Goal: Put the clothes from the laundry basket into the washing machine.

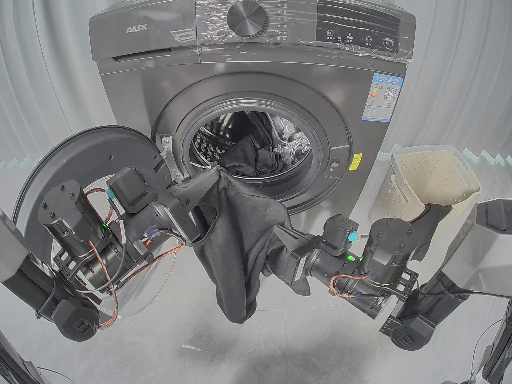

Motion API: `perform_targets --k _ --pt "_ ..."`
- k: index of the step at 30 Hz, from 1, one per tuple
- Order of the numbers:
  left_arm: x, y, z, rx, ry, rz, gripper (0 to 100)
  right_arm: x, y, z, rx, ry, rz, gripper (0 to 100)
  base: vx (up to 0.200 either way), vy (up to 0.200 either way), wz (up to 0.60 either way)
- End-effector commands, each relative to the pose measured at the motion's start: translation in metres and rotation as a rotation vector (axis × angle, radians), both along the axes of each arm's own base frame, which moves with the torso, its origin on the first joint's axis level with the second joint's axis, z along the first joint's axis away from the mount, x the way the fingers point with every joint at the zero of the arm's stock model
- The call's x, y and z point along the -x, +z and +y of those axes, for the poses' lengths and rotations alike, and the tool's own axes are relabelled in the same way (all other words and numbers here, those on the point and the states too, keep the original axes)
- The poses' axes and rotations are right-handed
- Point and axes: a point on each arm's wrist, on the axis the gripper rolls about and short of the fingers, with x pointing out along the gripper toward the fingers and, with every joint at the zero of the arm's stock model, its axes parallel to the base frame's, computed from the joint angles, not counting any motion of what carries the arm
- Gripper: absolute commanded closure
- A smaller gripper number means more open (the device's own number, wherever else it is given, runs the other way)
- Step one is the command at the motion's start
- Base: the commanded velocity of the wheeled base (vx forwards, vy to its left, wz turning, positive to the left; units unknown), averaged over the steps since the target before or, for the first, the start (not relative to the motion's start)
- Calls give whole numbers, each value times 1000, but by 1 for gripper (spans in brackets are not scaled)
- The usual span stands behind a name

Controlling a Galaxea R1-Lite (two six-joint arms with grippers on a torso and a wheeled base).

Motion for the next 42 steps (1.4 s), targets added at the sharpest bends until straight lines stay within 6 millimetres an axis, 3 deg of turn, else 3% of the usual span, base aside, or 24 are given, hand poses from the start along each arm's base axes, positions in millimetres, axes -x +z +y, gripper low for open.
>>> perform_targets --k 1,16,24,25,31,36,42 --pt "0 0 0 1 1 -1 100 3 13 -8 -21 -11 -21 100 0 0 0" --pt "-1 0 0 0 3 1 100 -5 25 -24 -47 -72 -48 100 0 0 0" --pt "-3 5 -1 -2 12 -30 100 11 -2 -19 29 -20 36 100 0 0 0" --pt "-3 5 -1 -4 18 -32 100 11 -6 -17 37 -16 46 0 0 0 0" --pt "-3 7 -1 1 18 -42 100 24 -26 -3 85 57 95 0 0 0 0" --pt "-1 9 0 3 18 -46 100 34 -46 -3 138 134 145 0 0 0 0" --pt "-1 9 0 3 18 -46 100 18 -35 6 88 119 93 0 0 0 0"
